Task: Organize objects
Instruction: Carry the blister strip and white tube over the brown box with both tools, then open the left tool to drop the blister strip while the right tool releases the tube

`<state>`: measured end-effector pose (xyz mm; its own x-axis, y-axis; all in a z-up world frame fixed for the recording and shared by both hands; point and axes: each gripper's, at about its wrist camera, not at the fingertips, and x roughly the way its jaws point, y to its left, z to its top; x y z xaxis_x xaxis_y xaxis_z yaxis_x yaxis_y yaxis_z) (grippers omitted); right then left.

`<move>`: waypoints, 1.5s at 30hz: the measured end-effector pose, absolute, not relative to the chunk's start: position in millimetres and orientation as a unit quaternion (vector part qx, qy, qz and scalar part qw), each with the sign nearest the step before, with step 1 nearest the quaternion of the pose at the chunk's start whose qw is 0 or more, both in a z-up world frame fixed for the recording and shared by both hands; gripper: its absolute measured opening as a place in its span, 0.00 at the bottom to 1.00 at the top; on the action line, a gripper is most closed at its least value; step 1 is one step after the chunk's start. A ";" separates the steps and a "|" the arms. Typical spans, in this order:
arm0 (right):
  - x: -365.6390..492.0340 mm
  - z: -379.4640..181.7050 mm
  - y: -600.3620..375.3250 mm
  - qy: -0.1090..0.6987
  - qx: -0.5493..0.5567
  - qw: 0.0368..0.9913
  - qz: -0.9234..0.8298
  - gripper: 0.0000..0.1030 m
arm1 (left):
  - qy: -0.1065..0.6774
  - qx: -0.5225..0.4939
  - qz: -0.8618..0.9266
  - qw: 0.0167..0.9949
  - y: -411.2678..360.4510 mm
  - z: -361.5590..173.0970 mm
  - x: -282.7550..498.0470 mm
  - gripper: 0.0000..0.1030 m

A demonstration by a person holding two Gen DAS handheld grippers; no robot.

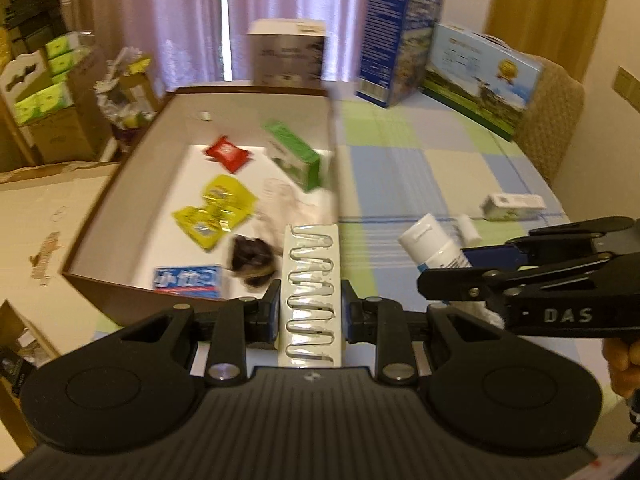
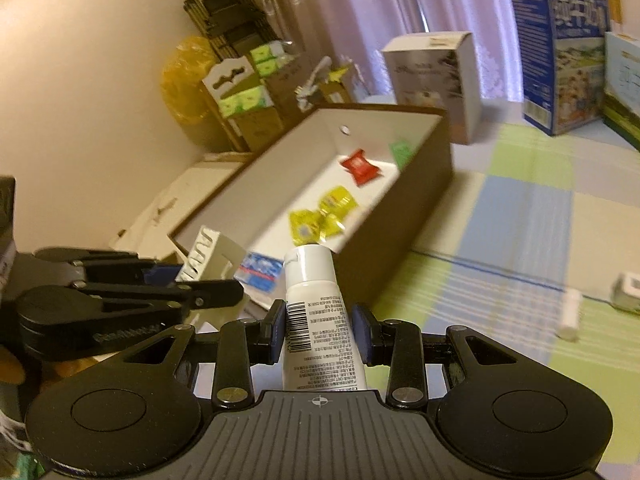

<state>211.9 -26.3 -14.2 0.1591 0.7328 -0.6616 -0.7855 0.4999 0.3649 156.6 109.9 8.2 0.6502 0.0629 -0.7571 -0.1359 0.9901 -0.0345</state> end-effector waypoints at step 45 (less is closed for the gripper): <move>368.0 -69.0 165.0 0.448 -0.017 0.804 0.391 0.32 | 0.473 -0.010 0.084 0.877 270.2 -50.9 333.3 0.23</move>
